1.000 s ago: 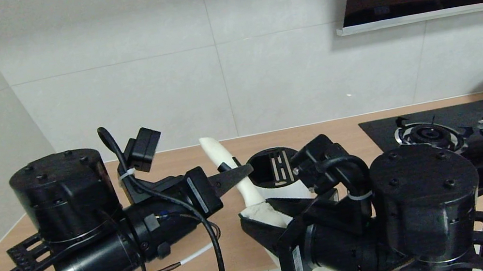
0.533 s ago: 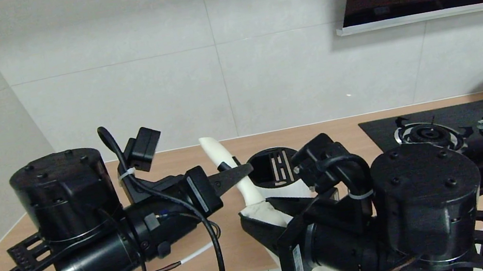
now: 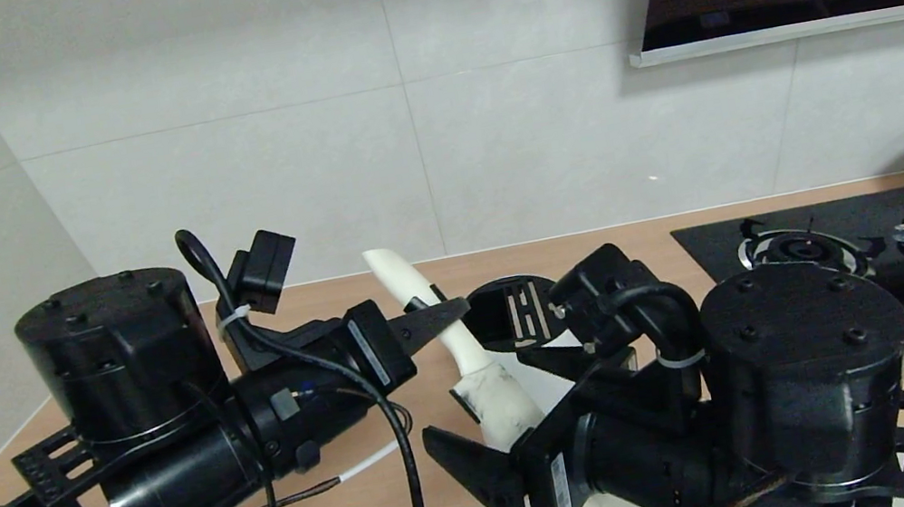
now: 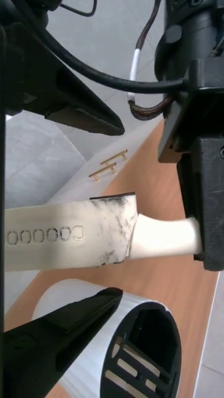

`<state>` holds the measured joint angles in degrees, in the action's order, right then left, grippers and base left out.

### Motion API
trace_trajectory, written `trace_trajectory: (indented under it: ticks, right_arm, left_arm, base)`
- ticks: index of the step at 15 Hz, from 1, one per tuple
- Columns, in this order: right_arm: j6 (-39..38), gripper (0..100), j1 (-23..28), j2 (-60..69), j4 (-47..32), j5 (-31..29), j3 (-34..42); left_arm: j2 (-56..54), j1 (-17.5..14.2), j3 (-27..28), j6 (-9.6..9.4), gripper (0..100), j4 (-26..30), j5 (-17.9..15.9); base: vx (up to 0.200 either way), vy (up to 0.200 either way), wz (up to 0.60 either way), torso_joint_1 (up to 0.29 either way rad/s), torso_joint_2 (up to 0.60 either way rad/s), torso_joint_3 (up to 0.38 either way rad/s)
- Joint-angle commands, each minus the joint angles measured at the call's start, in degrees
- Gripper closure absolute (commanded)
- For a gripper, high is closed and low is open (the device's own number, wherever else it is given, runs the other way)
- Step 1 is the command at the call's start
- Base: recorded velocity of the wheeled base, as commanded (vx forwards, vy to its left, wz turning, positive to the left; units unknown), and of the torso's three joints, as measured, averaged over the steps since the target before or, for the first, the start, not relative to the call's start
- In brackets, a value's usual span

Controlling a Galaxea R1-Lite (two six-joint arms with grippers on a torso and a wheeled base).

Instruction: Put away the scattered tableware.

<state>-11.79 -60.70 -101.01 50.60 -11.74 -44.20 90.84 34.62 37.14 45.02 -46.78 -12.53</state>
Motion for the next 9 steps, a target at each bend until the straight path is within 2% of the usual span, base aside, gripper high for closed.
trace_trajectory:
  ticks: [1, 3, 6, 7, 9]
  right_arm:
    - [0.2, 0, 1.2, 1.2, -0.2, -0.7, 0.1]
    - [0.4, 0, 4.1, 4.2, -0.7, -0.6, 0.1]
    - [0.5, 0, 12.1, 12.1, -3.0, 0.1, 0.0]
    - [0.5, 0, 14.5, 14.9, -4.3, 0.4, -0.3]
    - [0.3, 0, 20.6, 18.4, -8.7, 3.3, -1.1]
  left_arm:
    - [-0.5, 0.0, 0.2, -0.02, 100, 0.3, 0.1]
    - [-2.0, -0.1, 2.8, -0.02, 100, 4.0, 0.3]
    - [-6.1, -3.2, 14.6, -0.28, 100, 18.0, 1.6]
    - [-6.2, -4.1, 19.3, -0.99, 100, 22.8, 1.7]
    - [-5.2, -5.5, 27.1, -3.18, 100, 28.1, 2.5]
  base:
    - [0.0, 0.0, 0.0, 0.0, 0.0, 0.0]
    - [0.0, 0.0, 0.0, 0.0, 0.0, 0.0]
    - [0.0, 0.0, 0.0, 0.0, 0.0, 0.0]
    - [0.0, 0.0, 0.0, 0.0, 0.0, 0.0]
    - [0.0, 0.0, 0.0, 0.0, 0.0, 0.0]
